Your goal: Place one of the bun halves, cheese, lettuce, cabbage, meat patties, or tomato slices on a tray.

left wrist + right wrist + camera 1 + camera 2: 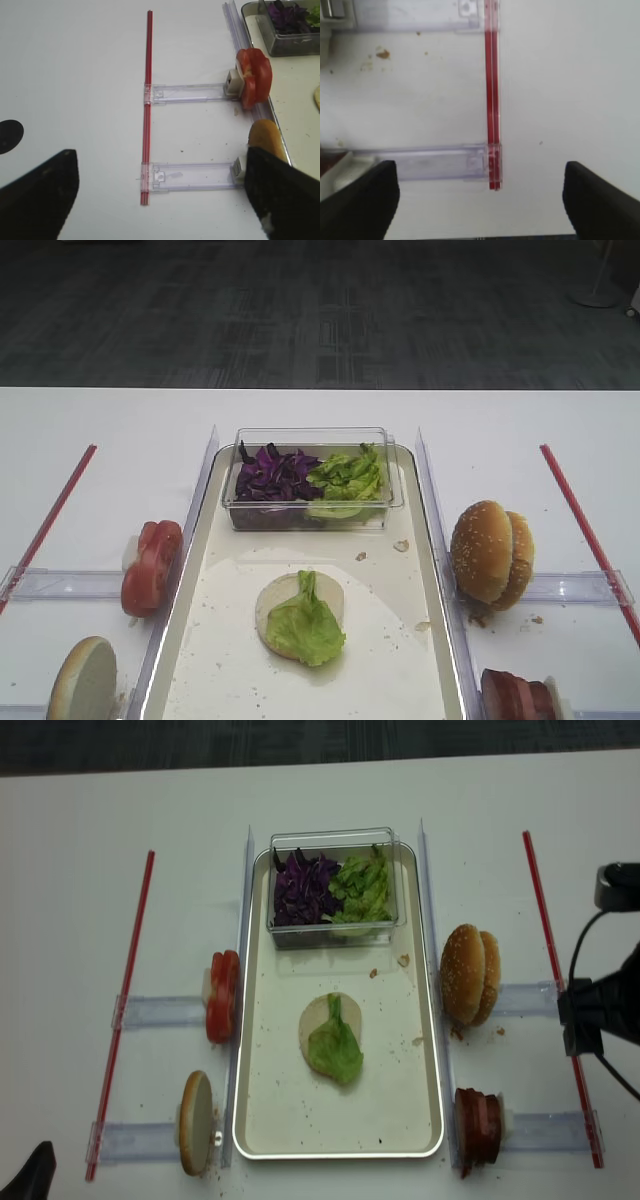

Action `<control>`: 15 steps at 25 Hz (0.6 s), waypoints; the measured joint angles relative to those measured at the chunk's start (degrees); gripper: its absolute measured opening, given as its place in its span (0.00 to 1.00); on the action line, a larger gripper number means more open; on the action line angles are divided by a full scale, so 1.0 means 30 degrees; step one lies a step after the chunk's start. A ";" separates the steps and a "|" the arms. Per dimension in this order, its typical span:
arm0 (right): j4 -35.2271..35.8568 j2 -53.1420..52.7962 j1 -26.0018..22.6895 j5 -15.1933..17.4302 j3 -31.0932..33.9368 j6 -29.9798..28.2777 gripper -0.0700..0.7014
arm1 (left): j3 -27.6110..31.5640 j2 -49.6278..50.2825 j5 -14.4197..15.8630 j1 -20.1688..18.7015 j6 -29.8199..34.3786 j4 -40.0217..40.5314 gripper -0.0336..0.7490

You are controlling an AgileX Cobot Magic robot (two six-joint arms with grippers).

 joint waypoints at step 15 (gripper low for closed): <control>0.0407 -1.2694 0.0000 0.2526 0.2930 0.0038 0.96 | 0.0000 0.0000 0.0000 0.0000 0.0000 0.0000 0.83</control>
